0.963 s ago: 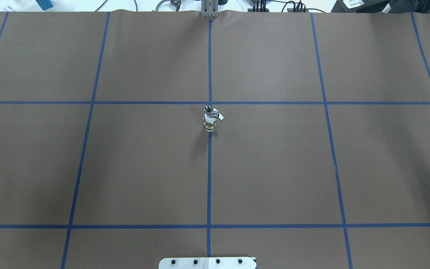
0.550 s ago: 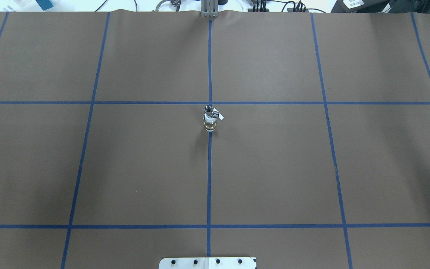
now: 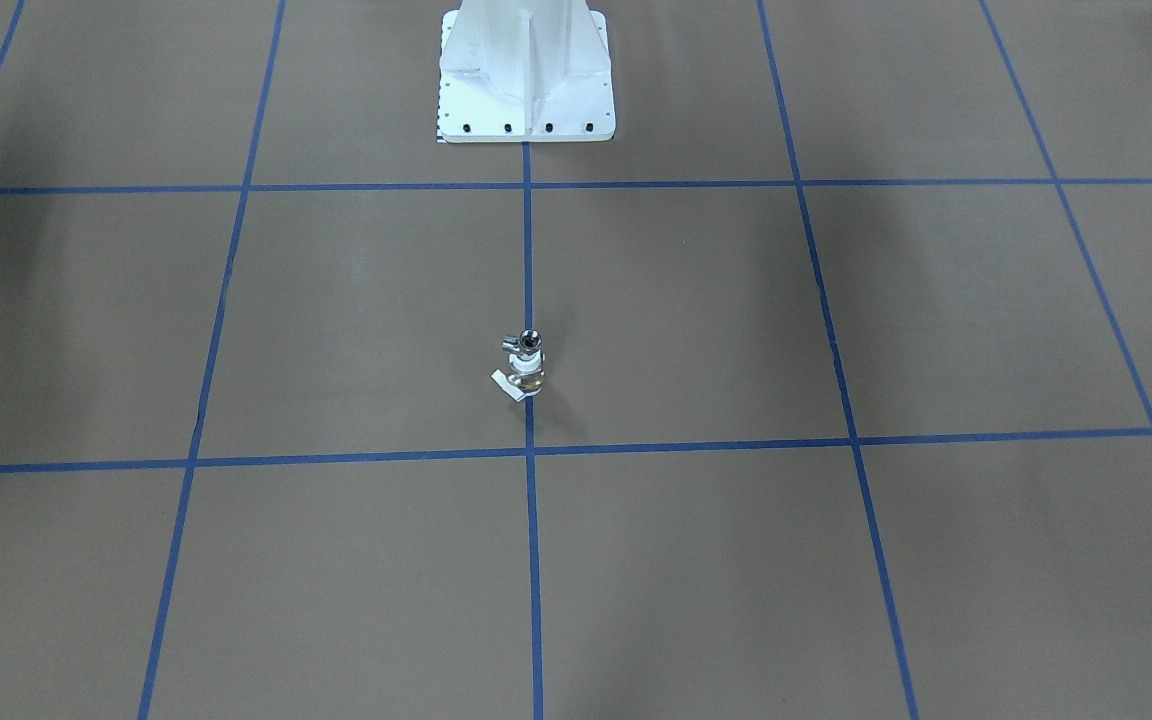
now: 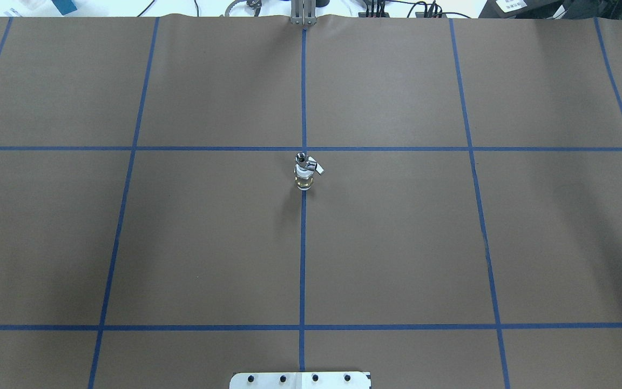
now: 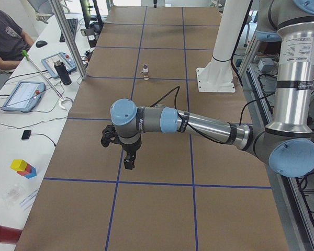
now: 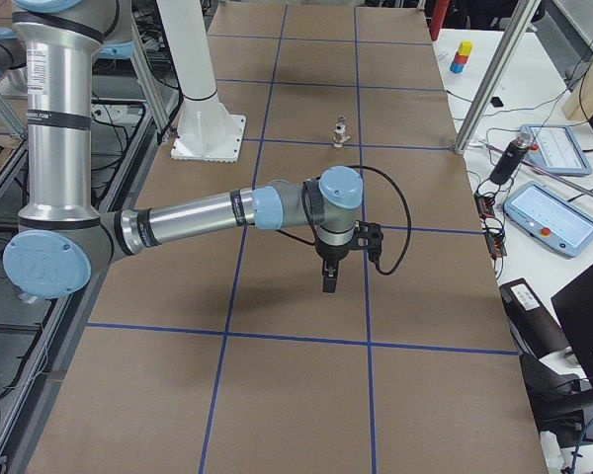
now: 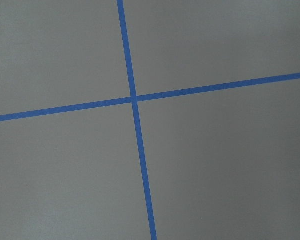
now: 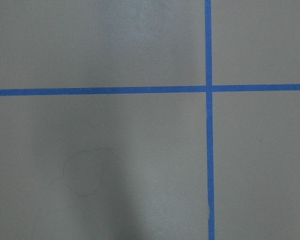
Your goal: Assemble PPR valve and pipe with both arms
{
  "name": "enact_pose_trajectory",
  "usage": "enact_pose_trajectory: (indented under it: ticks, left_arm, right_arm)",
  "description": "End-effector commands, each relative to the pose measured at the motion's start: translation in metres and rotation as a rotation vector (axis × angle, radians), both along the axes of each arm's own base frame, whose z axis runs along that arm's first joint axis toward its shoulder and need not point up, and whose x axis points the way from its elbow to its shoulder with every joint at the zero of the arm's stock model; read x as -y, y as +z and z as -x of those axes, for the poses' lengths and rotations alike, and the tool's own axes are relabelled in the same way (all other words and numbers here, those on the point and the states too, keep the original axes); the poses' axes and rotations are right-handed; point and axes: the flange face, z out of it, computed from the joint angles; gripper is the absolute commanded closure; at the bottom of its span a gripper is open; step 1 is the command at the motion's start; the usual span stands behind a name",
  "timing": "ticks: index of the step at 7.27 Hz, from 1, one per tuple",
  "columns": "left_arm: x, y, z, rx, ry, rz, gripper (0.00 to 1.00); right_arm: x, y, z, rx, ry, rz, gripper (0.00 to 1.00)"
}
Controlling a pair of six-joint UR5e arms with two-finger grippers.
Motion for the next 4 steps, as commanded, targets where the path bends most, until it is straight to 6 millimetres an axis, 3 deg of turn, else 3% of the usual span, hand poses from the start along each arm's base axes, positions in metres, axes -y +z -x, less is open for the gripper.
enact_pose_trajectory:
  ticks: [1,4]
  left_arm:
    - [0.001,-0.001,0.000,0.000,0.000,-0.002,0.00]
    - [-0.001,-0.015,0.000,-0.003,-0.001,-0.025,0.00]
  right_arm:
    - [0.001,0.000,0.000,0.000,0.000,0.000,0.00]
    - [0.001,-0.001,0.000,0.000,0.000,-0.002,0.00]
